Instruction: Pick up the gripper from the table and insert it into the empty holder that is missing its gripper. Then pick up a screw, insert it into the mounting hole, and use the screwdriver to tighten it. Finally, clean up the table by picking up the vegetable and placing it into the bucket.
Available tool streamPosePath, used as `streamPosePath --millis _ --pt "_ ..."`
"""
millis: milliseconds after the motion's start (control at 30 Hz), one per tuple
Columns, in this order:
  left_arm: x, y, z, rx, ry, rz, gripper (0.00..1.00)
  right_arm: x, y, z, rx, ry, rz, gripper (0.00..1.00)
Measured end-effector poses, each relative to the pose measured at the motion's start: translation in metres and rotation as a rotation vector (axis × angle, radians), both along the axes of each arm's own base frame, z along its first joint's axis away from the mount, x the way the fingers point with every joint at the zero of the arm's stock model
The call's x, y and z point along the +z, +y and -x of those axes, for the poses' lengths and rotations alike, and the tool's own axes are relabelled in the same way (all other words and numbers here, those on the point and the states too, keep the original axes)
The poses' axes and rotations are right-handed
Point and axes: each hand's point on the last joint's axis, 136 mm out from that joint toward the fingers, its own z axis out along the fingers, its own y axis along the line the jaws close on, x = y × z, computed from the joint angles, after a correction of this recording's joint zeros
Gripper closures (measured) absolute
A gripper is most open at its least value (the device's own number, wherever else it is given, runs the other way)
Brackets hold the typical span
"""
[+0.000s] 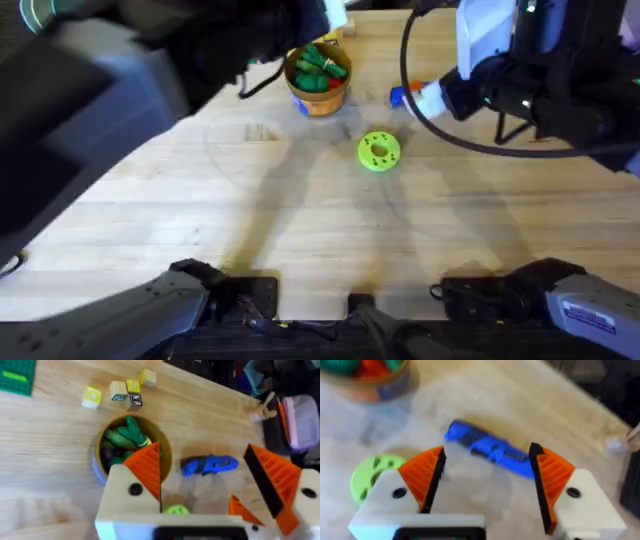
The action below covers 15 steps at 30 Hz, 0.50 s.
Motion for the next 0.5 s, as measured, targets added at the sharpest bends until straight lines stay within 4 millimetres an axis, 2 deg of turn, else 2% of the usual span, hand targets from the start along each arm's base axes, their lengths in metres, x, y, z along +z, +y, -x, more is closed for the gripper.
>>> streamPosePath --millis 100,167,333,367,500 --pt "0.019 0.015 0.036 -0.054 -0.013 -0.095 0.006 -0.002 -0.007 0.022 -0.018 0.098 0.01 0.009" --pt "0.019 0.027 0.062 -0.091 0.011 -0.165 0.006 0.005 -0.011 0.033 -0.04 0.139 -0.002 0.01" --pt "0.001 0.057 0.125 -0.172 0.125 -0.332 0.005 0.039 -0.02 0.061 -0.123 0.181 -0.081 0.01" --pt "-0.005 0.073 0.151 -0.186 0.163 -0.4 0.005 0.054 -0.027 0.081 -0.165 0.183 -0.13 0.01" --pt "-0.004 0.087 0.17 -0.18 0.166 -0.45 0.005 0.061 -0.034 0.103 -0.208 0.188 -0.178 0.01"
